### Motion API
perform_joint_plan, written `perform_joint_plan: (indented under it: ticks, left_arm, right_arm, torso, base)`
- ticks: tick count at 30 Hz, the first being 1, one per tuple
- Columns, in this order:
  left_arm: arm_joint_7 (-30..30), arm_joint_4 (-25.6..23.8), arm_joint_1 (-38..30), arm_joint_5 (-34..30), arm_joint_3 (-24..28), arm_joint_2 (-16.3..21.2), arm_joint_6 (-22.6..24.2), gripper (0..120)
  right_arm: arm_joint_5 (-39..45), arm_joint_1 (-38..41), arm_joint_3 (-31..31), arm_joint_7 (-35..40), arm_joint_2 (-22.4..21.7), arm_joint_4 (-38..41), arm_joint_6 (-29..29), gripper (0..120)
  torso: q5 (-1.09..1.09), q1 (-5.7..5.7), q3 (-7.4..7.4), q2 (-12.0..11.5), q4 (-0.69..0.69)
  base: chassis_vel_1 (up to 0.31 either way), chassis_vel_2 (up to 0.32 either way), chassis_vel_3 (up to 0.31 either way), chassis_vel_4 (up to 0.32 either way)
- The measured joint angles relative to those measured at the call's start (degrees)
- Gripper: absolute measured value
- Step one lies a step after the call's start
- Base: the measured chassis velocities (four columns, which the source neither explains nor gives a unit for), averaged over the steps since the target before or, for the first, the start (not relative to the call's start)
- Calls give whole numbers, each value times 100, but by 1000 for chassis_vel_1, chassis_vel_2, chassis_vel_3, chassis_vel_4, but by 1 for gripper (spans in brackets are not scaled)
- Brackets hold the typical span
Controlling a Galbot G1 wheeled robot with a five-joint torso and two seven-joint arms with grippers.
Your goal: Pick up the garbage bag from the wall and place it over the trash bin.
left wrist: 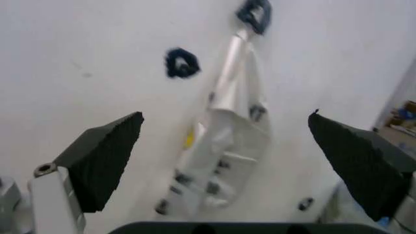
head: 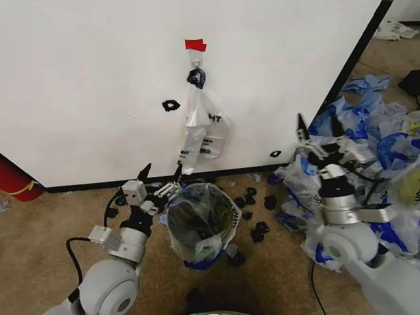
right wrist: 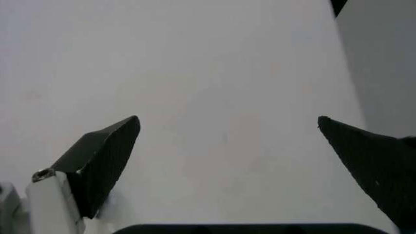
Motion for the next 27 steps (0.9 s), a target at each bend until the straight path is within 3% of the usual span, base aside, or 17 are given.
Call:
perform_joint_plan:
  ticks: [9, 18, 27]
  left_arm:
    - [274, 615, -119, 262, -448, -625, -226, 100]
    - [588, 1051, -205, 639, -1017, -1092, -344, 100]
    - [992, 1154, -28, 1155, -1665, -1495, -511, 100]
  right_arm:
    - [-912, -756, 914, 99, 686, 30, 2, 100]
    - [-1616, -1450, 1383, 389, 1401, 300, 9, 100]
    - [-1970, -1840, 1565, 289, 1857, 407, 112, 100]
  torso:
    - [2, 0, 0, 0, -1]
    - [0, 0, 0, 0, -2]
    - [-1, 0, 0, 0, 0]
  base:
    - [0, 0, 0, 0]
    - [0, 0, 0, 0]
    - [0, 0, 0, 0]
